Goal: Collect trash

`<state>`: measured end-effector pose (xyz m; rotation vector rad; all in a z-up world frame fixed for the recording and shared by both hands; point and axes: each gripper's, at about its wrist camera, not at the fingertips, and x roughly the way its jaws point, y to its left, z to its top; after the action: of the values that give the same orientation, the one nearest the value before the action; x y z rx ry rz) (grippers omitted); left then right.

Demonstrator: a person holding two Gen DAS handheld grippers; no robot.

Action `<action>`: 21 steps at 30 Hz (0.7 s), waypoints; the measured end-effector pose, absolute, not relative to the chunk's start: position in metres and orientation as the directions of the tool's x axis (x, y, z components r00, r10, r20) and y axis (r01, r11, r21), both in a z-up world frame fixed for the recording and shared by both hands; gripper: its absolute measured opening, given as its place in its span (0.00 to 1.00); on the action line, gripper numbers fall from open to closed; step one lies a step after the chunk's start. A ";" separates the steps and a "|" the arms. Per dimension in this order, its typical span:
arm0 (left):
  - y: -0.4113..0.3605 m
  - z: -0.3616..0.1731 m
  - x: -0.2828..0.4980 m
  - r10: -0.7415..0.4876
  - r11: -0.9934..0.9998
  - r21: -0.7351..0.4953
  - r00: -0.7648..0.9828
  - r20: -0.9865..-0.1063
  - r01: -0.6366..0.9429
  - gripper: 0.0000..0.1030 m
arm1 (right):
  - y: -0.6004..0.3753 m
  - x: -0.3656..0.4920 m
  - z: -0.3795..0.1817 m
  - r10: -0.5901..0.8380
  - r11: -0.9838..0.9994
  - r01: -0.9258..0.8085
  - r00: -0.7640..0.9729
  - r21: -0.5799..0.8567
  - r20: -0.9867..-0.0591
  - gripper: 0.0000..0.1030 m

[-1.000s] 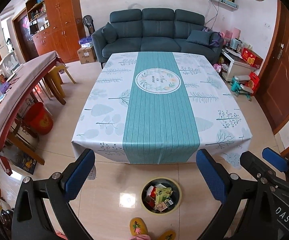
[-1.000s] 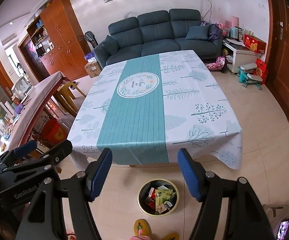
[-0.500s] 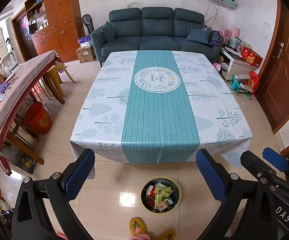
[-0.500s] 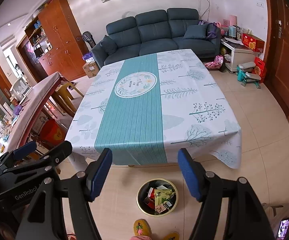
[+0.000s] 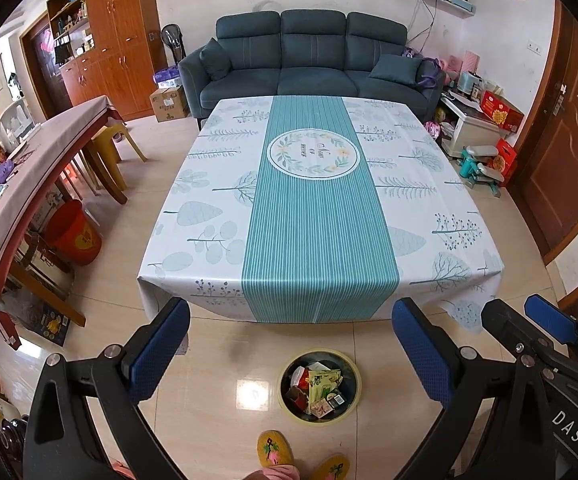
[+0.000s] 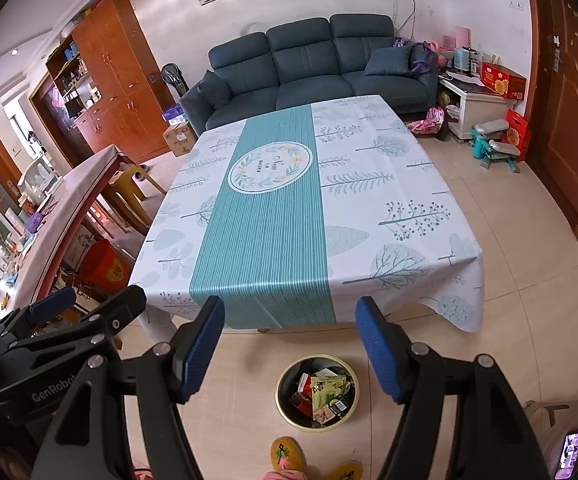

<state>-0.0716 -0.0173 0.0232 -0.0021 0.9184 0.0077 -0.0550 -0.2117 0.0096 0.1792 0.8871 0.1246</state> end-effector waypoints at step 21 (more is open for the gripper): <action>-0.013 0.019 -0.072 -0.007 1.000 -0.003 0.599 -0.801 0.007 0.97 | -0.214 -0.056 0.008 0.182 0.977 -0.027 0.624 0.212 -0.760 0.66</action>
<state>-0.0723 -0.0125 0.0187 0.0008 0.9289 -0.0083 -0.0559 -0.2141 0.0081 0.1868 0.8902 0.1211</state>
